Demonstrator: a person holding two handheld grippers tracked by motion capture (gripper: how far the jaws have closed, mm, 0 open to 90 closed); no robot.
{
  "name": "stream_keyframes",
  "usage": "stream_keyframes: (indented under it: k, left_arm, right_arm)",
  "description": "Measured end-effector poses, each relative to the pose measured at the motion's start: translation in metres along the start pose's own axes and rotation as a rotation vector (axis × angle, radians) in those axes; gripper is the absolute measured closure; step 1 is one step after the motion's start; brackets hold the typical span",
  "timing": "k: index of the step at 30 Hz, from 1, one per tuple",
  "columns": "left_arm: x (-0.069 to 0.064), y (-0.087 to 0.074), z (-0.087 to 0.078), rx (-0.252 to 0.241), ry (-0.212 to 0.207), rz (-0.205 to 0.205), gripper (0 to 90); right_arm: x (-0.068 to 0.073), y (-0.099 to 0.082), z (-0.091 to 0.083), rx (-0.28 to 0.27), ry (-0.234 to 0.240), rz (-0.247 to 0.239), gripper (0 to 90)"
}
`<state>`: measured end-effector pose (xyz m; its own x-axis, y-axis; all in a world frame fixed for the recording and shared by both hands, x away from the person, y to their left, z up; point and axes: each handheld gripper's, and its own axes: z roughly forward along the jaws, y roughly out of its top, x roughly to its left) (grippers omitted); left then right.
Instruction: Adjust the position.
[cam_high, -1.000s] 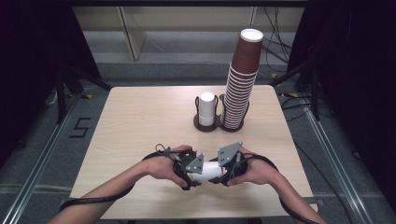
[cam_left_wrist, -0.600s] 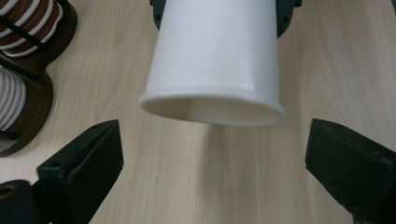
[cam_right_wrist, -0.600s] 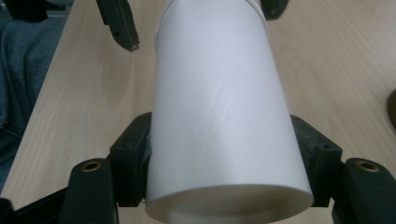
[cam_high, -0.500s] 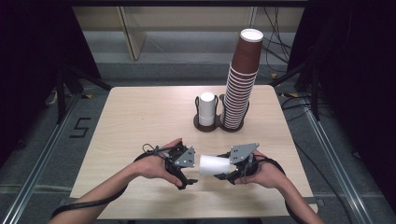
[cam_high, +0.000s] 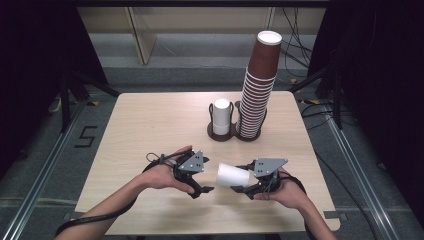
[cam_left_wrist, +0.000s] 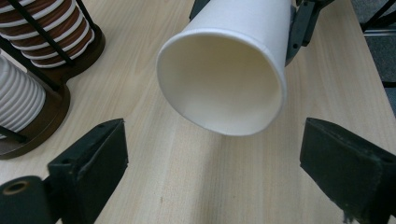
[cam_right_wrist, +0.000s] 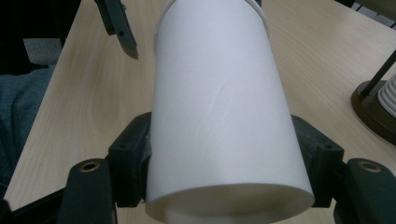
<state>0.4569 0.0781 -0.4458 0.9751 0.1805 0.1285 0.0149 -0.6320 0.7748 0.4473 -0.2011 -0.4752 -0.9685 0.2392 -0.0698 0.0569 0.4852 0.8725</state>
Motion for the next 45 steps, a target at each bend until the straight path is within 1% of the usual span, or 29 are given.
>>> stream_keyframes:
  k: [4, 7, 9, 10, 11, 12, 16, 17, 20, 21, 22, 23, 24, 25, 26, 30, 31, 33, 35, 36, 39, 40, 41, 42, 43, 45]
  left_arm:
    - [0.0, 0.001, 0.002, -0.008, -0.018, -0.006, 3.8]
    - [-0.001, 0.002, 0.004, -0.024, -0.039, -0.014, 3.1]
    - [0.0, 0.004, 0.006, -0.028, -0.04, -0.023, 2.6]
    - [0.0, 0.005, 0.007, -0.027, -0.041, -0.025, 2.6]
    - [0.0, 0.005, 0.008, -0.026, -0.044, -0.026, 2.6]
    - [0.001, 0.006, 0.009, -0.023, -0.046, -0.021, 2.8]
    - [0.0, 0.008, 0.012, -0.031, -0.054, -0.018, 3.4]
    - [-0.001, 0.008, 0.013, -0.032, -0.062, -0.018, 3.7]
    - [-0.002, 0.01, 0.015, -0.035, -0.068, -0.006, 6.8]
    - [-0.003, 0.01, 0.015, -0.036, -0.068, -0.003, 8.8]
    - [-0.002, 0.011, 0.015, -0.038, -0.07, -0.002, 10.5]
    - [-0.003, 0.011, 0.016, -0.045, -0.07, -0.004, 11.7]
    - [-0.003, 0.011, 0.016, -0.045, -0.067, -0.005, 13.4]
    - [-0.003, 0.012, 0.015, -0.043, -0.072, -0.004, 14.1]
    - [-0.002, 0.011, 0.015, -0.043, -0.076, 0.0, 14.4]
    - [-0.003, 0.011, 0.015, -0.052, -0.086, 0.01, 18.5]
    - [-0.003, 0.011, 0.014, -0.049, -0.088, 0.018, 19.8]
    - [-0.004, 0.011, 0.014, -0.05, -0.089, 0.027, 20.9]
    - [-0.004, 0.011, 0.013, -0.048, -0.086, 0.041, 21.9]
    - [-0.005, 0.011, 0.013, -0.042, -0.086, 0.049, 22.3]
    - [-0.005, 0.012, 0.012, -0.044, -0.084, 0.062, 23.5]
    - [-0.005, 0.012, 0.011, -0.039, -0.087, 0.064, 23.9]
    - [-0.005, 0.012, 0.011, -0.04, -0.087, 0.063, 24.2]
    - [-0.005, 0.013, 0.011, -0.041, -0.09, 0.065, 24.7]
    - [-0.005, 0.013, 0.01, -0.04, -0.091, 0.066, 25.2]
    - [-0.005, 0.014, 0.01, -0.037, -0.091, 0.066, 26.0]
  right_arm:
    - [0.002, 0.0, 0.003, -0.017, 0.005, 0.004, 33.7]
    - [0.002, 0.0, 0.005, -0.011, 0.007, -0.005, 33.7]
    - [0.003, 0.001, 0.006, -0.017, 0.01, -0.01, 33.6]
    - [0.003, 0.001, 0.006, -0.009, 0.014, -0.009, 33.7]
    - [0.004, 0.002, 0.007, -0.013, 0.019, -0.011, 33.7]
    - [0.005, 0.003, 0.008, -0.003, 0.023, -0.013, 33.7]
    - [0.005, 0.006, 0.009, 0.008, 0.041, -0.048, 33.8]
    - [0.005, 0.007, 0.009, 0.015, 0.039, -0.052, 33.8]
    - [0.005, 0.009, 0.01, 0.021, 0.049, -0.053, 33.8]
    - [0.004, 0.01, 0.01, 0.015, 0.039, -0.072, 33.8]
    - [0.005, 0.011, 0.01, 0.014, 0.05, -0.057, 33.8]
    - [0.004, 0.012, 0.01, 0.007, 0.042, -0.072, 33.8]
    - [0.005, 0.013, 0.01, 0.006, 0.048, -0.07, 33.8]
    - [0.004, 0.013, 0.01, 0.006, 0.042, -0.079, 33.8]
    - [0.005, 0.014, 0.01, 0.012, 0.052, -0.066, 33.8]
    - [0.004, 0.014, 0.01, 0.005, 0.047, -0.084, 33.8]
    - [0.004, 0.014, 0.009, 0.006, 0.047, -0.087, 33.8]
    - [0.005, 0.015, 0.009, 0.013, 0.055, -0.08, 33.8]
    - [0.004, 0.015, 0.009, 0.011, 0.056, -0.084, 33.9]
    - [0.004, 0.015, 0.009, 0.012, 0.059, -0.078, 33.9]
    - [0.004, 0.015, 0.009, 0.026, 0.073, -0.071, 34.0]
    - [0.004, 0.016, 0.009, 0.023, 0.076, -0.065, 34.0]
    - [0.004, 0.016, 0.009, 0.031, 0.079, -0.053, 33.9]
    - [0.003, 0.016, 0.009, 0.028, 0.072, -0.07, 33.4]
    - [0.003, 0.016, 0.01, 0.029, 0.065, -0.072, 32.9]
    - [0.003, 0.017, 0.01, 0.036, 0.071, -0.06, 32.6]
